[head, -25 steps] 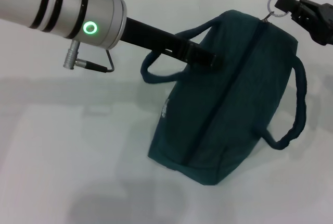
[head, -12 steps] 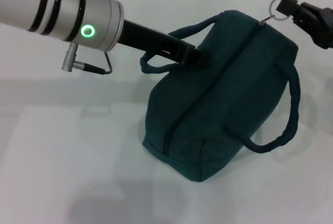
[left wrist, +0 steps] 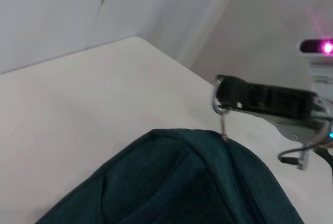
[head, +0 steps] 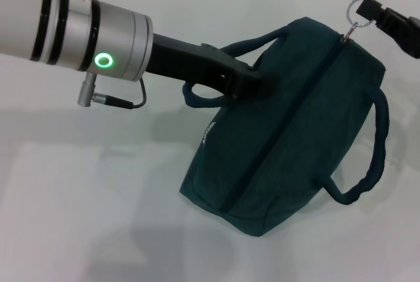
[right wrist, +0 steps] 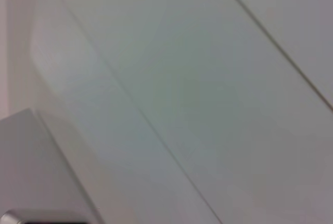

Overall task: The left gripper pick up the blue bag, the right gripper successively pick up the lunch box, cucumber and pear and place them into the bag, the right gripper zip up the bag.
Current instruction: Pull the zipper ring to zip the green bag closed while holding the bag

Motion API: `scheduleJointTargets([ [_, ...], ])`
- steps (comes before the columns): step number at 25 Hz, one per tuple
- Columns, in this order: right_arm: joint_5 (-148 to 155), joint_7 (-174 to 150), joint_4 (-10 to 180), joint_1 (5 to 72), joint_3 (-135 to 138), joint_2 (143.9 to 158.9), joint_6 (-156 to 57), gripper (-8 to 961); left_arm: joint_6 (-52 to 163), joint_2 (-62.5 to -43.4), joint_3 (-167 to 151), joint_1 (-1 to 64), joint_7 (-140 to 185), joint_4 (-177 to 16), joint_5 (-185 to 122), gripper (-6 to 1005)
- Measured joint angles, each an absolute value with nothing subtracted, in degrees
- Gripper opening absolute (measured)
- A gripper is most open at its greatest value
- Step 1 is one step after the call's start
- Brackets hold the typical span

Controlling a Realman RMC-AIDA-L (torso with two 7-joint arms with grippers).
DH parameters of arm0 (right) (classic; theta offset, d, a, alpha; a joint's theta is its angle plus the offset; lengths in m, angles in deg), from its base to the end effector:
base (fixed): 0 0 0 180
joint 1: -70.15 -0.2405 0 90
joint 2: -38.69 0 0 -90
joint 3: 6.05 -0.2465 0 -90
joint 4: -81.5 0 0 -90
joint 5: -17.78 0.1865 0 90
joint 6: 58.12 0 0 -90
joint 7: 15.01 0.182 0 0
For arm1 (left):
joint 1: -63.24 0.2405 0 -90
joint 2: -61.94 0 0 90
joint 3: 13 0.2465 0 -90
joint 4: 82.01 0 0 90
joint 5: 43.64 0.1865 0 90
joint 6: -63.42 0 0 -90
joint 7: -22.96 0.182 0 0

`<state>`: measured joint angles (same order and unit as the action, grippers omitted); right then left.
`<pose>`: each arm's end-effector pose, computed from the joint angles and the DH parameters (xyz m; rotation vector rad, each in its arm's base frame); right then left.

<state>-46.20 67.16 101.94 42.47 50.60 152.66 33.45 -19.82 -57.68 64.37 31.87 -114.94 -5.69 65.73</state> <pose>0.1974 0.3354 0.0272 -2.2415 0.8987 1.4996 -0.0950 0.3163 -0.0434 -2.9205 -0.9203 -0.4325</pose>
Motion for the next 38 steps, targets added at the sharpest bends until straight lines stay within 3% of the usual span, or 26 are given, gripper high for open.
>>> scheduleJointTargets([
  [17, -45.99, 69.43, 99.28, 42.97, 49.7, 152.0, 28.28, 40, -22.41, -57.54, 66.48, 33.79, -104.81, -5.54, 58.95, 36],
  [38, -47.17, 69.41, 98.55, 41.75, 51.08, 153.47, 23.19, 42, -23.88, -57.62, 61.44, 34.79, -100.56, -8.19, 53.89, 35],
])
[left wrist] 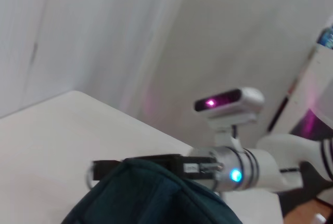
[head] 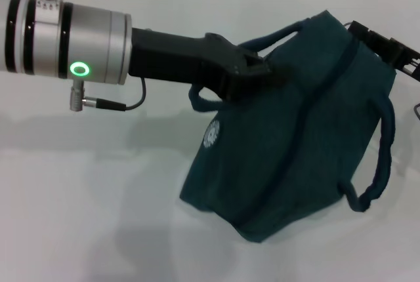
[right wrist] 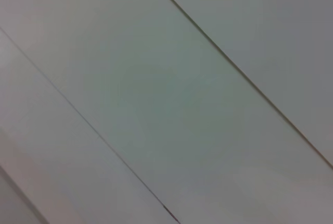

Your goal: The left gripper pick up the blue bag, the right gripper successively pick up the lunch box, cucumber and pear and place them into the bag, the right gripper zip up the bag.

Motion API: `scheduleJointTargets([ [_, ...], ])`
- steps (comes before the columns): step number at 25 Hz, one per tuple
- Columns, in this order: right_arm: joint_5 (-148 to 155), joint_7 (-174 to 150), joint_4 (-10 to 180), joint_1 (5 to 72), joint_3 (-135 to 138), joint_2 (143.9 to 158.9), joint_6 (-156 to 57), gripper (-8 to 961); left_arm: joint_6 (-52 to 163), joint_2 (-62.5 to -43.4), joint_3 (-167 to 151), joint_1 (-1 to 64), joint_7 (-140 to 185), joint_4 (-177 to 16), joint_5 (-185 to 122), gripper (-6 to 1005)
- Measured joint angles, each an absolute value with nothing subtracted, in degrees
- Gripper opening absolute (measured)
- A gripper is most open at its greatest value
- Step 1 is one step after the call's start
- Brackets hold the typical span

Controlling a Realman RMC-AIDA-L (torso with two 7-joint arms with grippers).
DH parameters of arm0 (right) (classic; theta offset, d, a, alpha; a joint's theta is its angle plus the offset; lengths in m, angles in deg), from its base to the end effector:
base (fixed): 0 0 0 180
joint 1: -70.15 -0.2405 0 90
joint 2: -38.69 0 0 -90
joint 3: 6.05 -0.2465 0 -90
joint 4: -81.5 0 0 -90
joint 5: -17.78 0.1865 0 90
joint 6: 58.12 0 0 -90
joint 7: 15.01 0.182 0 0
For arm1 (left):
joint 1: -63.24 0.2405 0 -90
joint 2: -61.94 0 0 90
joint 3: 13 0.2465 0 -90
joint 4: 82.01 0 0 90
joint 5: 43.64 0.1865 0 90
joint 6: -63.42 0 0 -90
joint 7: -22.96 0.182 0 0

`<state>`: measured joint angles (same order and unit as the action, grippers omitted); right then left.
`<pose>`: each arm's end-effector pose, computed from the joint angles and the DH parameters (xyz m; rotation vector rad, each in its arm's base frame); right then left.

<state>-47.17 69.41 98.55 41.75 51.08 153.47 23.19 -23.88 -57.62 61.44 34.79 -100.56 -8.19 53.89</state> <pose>0.2229 0.3505 0.0033 -2.1405 1.1266 1.3499 -0.0873 0.3003 -0.0281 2.9529 0.6907 0.7080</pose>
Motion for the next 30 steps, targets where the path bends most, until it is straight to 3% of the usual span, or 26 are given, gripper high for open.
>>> scheduleJointTargets([
  [4, -46.89, 70.27, 98.56, 41.88, 50.75, 153.4, 23.53, 42, -21.99, -57.56, 59.66, 33.55, -100.5, -10.81, 53.97, 35],
  [10, -46.58, 71.47, 98.54, 42.77, 49.06, 152.63, 23.84, 249, -20.21, -57.44, 57.29, 30.49, -98.98, -16.22, 54.6, 36],
  [18, -46.54, 71.48, 98.66, 45.15, 46.02, 150.18, 26.95, 421, -16.56, -57.4, 56.11, 27.81, -98.74, -21.54, 54.86, 48],
  [21, -46.49, 71.48, 98.83, 45.89, 45.92, 149.88, 27.14, 485, -14.74, -57.41, 56.07, 26.93, -98.68, -23.87, 54.88, 56],
  [26, -46.47, 71.48, 99.08, 46.34, 45.89, 149.84, 27.71, 687, -10.89, -57.43, 55.88, 24.78, -98.63, -29.11, 54.57, 68],
  [30, -46.47, 71.47, 99.08, 46.34, 45.89, 149.85, 27.92, 728, -10.06, -57.53, 54.59, 24.42, -97.88, -31.78, 54.3, 78],
])
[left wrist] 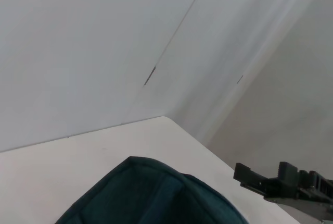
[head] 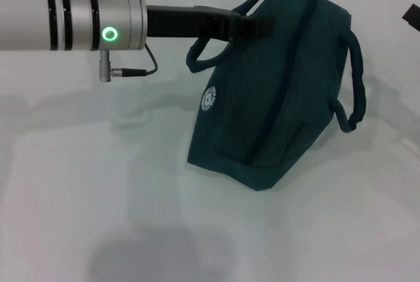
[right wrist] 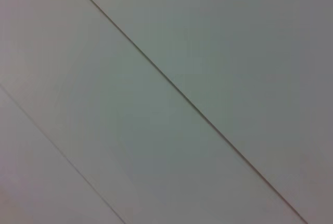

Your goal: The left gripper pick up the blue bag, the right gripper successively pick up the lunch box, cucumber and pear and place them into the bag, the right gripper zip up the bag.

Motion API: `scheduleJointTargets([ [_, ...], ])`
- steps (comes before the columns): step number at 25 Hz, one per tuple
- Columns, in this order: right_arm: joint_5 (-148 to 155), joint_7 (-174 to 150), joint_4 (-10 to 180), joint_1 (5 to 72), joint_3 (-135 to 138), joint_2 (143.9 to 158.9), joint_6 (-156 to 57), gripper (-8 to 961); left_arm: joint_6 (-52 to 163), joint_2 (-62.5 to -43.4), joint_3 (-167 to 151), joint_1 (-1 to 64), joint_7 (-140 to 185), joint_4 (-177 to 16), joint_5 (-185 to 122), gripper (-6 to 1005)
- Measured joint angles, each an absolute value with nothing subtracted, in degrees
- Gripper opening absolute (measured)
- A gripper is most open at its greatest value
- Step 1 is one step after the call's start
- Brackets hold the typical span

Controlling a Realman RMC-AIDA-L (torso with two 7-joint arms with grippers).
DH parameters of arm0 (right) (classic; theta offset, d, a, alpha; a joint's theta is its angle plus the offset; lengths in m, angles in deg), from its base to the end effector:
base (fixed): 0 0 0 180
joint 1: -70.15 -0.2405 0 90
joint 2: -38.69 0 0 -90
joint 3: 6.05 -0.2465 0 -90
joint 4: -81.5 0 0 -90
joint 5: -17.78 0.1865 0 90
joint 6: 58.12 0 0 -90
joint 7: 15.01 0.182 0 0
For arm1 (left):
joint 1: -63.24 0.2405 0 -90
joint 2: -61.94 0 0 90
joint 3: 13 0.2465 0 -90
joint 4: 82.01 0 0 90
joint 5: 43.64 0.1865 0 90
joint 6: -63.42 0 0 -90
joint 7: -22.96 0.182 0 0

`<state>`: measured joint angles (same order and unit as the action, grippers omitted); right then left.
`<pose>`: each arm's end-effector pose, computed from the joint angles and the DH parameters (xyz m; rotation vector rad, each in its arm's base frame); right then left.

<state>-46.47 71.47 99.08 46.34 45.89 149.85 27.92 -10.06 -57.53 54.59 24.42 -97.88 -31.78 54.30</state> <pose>0.2532 0.3384 0.0493 -2.0147 1.1143 1.4043 -0.1079 0.3704 -0.0483 -2.7348 -1.0408 -0.7867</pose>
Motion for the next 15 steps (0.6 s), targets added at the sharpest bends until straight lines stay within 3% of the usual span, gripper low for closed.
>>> scheduleJointTargets([
  [5, -46.77, 70.87, 99.22, 46.33, 46.09, 149.87, 29.09, 778, -10.1, -57.62, 54.47, 24.87, -96.24, -31.86, 53.77, 90],
  [10, -47.62, 68.16, 99.9, 46.26, 46.55, 149.64, 32.02, 829, -11.3, -57.56, 54.47, 25.23, -94.97, -31.62, 51.8, 308],
  [15, -50.85, 65.0, 102.89, 46.34, 46.55, 149.61, 36.09, 879, -14.85, -57.12, 53.48, 25.56, -93.36, -30.96, 47.12, 455],
])
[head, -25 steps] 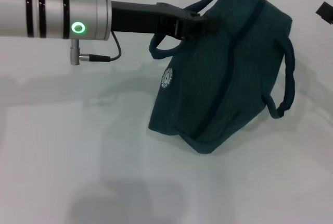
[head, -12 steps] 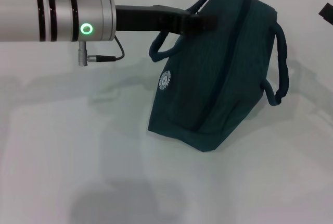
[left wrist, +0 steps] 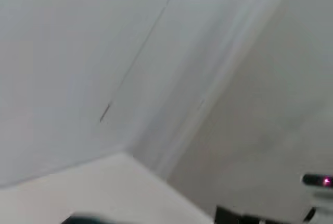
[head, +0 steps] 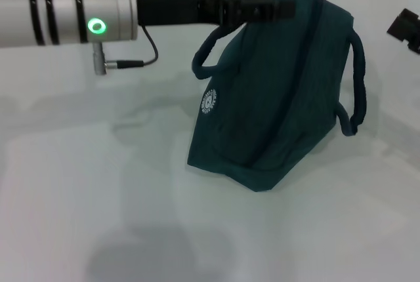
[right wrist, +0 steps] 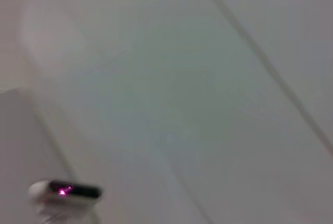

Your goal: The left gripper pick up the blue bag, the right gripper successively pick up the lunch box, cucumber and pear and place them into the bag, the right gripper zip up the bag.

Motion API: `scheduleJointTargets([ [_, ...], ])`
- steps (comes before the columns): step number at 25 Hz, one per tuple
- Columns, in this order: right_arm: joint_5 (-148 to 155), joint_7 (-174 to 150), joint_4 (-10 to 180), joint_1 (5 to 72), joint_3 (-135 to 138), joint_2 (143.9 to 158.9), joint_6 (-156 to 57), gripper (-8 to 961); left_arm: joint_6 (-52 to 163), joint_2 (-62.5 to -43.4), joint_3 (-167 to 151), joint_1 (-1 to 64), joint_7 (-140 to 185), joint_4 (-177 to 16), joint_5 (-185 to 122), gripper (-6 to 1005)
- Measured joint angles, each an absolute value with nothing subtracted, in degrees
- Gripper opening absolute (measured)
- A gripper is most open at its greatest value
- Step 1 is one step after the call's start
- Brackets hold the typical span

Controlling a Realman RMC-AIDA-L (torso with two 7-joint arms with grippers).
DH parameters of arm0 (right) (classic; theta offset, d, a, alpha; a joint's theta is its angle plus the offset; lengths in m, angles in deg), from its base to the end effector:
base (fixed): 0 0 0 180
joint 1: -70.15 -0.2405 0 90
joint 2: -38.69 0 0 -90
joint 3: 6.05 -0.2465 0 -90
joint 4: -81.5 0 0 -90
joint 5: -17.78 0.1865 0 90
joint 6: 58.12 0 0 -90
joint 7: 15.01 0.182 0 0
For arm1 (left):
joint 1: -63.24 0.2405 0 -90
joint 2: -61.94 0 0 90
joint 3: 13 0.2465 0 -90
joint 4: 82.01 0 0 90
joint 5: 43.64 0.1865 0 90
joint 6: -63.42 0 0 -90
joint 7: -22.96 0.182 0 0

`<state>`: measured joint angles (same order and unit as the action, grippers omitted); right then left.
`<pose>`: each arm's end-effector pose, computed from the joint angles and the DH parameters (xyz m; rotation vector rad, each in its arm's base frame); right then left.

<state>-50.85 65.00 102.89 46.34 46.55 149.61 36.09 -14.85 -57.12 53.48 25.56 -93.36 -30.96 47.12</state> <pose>0.2272 0.3208 0.0489 -2.2410 0.8394 1.3979 -0.0926 0.3610 -0.0311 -2.7720 -0.9426 -0.9739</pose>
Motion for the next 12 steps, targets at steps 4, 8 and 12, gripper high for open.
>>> scheduleJointTargets([
  [4, -52.35, 61.42, 104.84, 46.17, 46.62, 149.82, 41.98, 878, -21.7, -57.12, 49.18, 25.56, -92.97, -28.01, 45.65, 578],
  [8, -54.13, 57.65, 106.51, 46.34, 46.74, 150.52, 46.22, 877, -30.33, -57.06, 44.88, 26.91, -89.96, -23.94, 42.86, 719],
  [12, -57.18, 52.55, 106.82, 46.08, 46.83, 151.16, 50.37, 876, -35.95, -55.97, 41.33, 30.06, -86.21, -22.47, 41.76, 833],
])
